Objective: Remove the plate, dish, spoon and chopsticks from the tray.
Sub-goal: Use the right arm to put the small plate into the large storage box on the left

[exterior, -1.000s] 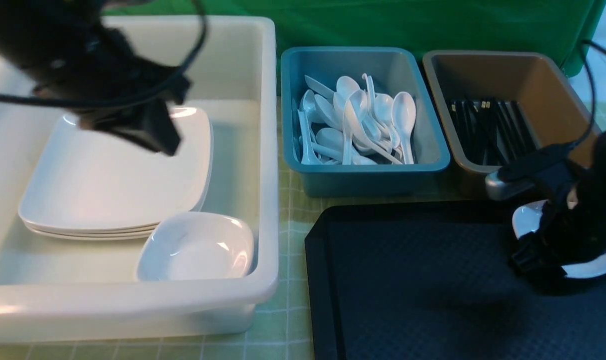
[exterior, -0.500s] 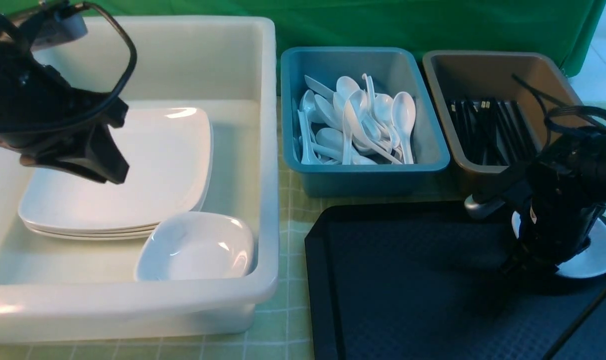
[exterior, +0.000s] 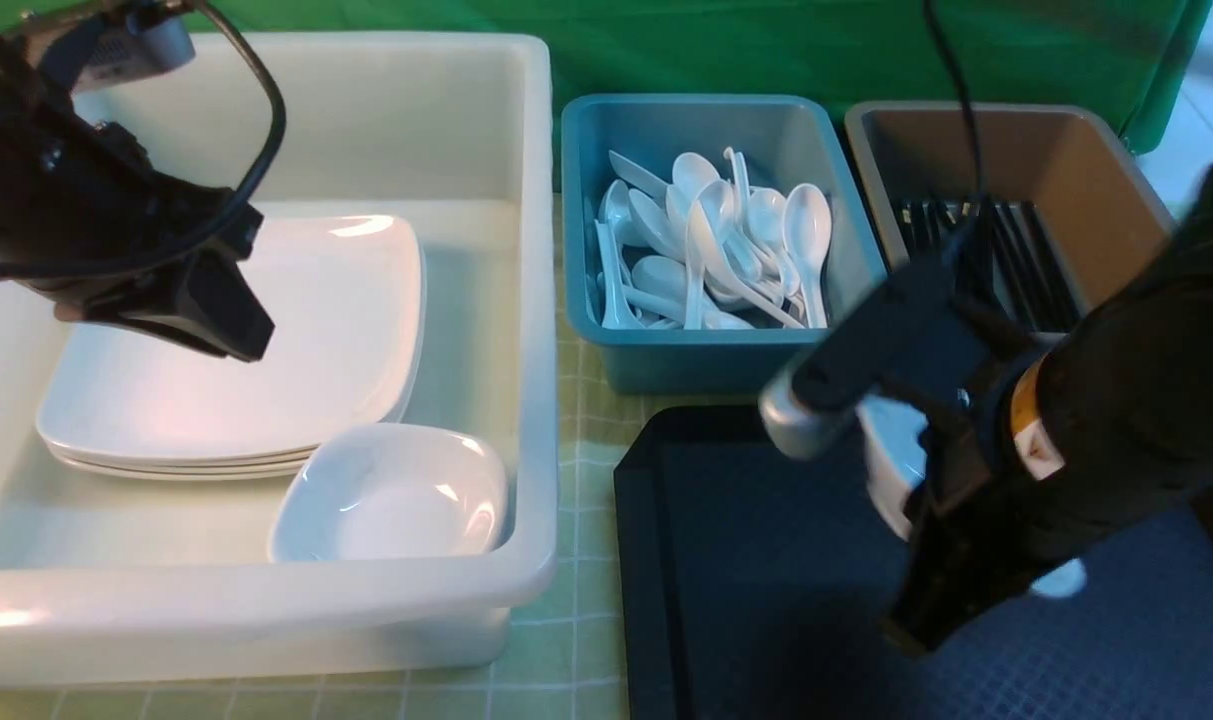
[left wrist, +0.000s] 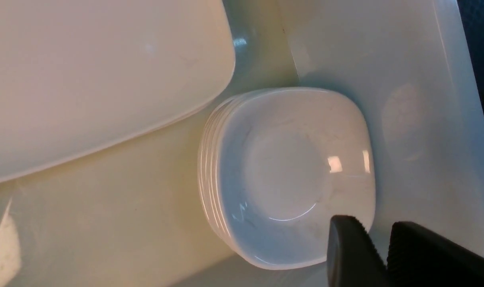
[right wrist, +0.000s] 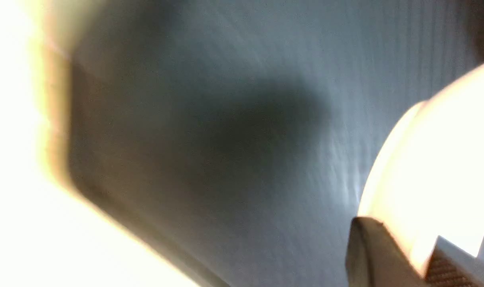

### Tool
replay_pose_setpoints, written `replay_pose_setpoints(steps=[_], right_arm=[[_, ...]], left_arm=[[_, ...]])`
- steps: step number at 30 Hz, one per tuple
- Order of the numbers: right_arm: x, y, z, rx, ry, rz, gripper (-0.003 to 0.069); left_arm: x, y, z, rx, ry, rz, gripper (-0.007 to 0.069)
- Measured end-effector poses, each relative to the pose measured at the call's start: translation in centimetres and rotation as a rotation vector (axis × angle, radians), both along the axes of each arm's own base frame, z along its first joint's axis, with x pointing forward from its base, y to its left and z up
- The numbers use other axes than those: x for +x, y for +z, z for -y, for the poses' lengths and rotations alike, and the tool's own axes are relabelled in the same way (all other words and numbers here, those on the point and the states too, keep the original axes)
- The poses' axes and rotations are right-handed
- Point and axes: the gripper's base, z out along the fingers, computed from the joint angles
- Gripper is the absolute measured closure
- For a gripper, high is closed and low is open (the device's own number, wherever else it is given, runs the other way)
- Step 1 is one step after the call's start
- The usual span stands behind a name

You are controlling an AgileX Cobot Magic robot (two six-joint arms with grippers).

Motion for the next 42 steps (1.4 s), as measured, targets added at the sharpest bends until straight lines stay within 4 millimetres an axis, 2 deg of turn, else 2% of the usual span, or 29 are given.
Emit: replay_pose_setpoints(steps=[2,4,7,9,10,13,15,17,18,19,27,30,36,42], right_arm=[[-1.2,3.2,-1.4,0.082,0.069,0.062,0.0633],[-1.6,6.0,-3.2,0.160,0.151,0.136,0.0633],[-1.2,8.1,-5.9,0.216,0.257,0.213,0.0633],[-0.3,8.1,-8.3,0.211,0.339,0.234,0.0633],[0.7,7.0,-10.5,0.179,0.397,0.229,0.0633],[2.0,5.4,-13.2,0.132,0.471,0.225,0.0633],[3.5,2.4,-15.8,0.058,0.532,0.194,0.0633],[4.0,1.3,-16.7,0.033,0.554,0.182,0.0633],[4.6,-0.2,-17.7,-0.003,0.586,0.172,0.0631],[5.0,-0.9,-18.5,-0.015,0.615,0.192,0.0629],[5.5,-1.8,-19.3,-0.066,0.720,0.232,0.0630],[4.9,-2.1,-19.8,-0.043,0.773,0.215,0.0633],[3.6,-3.9,-20.7,-0.057,0.820,0.124,0.0634],[3.7,-5.6,-21.2,-0.099,0.851,0.099,0.0634]], left_arm=[[0.1,0.0,-0.3,0.000,0.011,0.007,0.0487],[0.2,0.0,-1.0,-0.003,0.037,0.008,0.0487],[0.2,0.0,-2.9,-0.007,0.103,0.000,0.0487],[0.1,0.0,-5.0,-0.007,0.171,-0.006,0.0487],[-0.1,0.0,-6.7,-0.015,0.235,-0.005,0.0487],[-0.4,0.1,-8.7,-0.044,0.314,0.000,0.0487],[-0.8,0.3,-10.6,-0.089,0.391,0.011,0.0487],[-0.9,0.4,-11.1,-0.104,0.413,0.015,0.0487],[-1.0,0.4,-11.6,-0.118,0.430,0.022,0.0487],[-1.0,0.5,-11.8,-0.126,0.428,0.030,0.0487],[-1.0,0.6,-11.6,-0.139,0.405,0.044,0.0487],[-1.0,0.6,-11.6,-0.138,0.396,0.049,0.0487],[-1.0,0.6,-11.6,-0.137,0.388,0.052,0.0487],[-1.0,0.6,-11.6,-0.137,0.386,0.053,0.0487]])
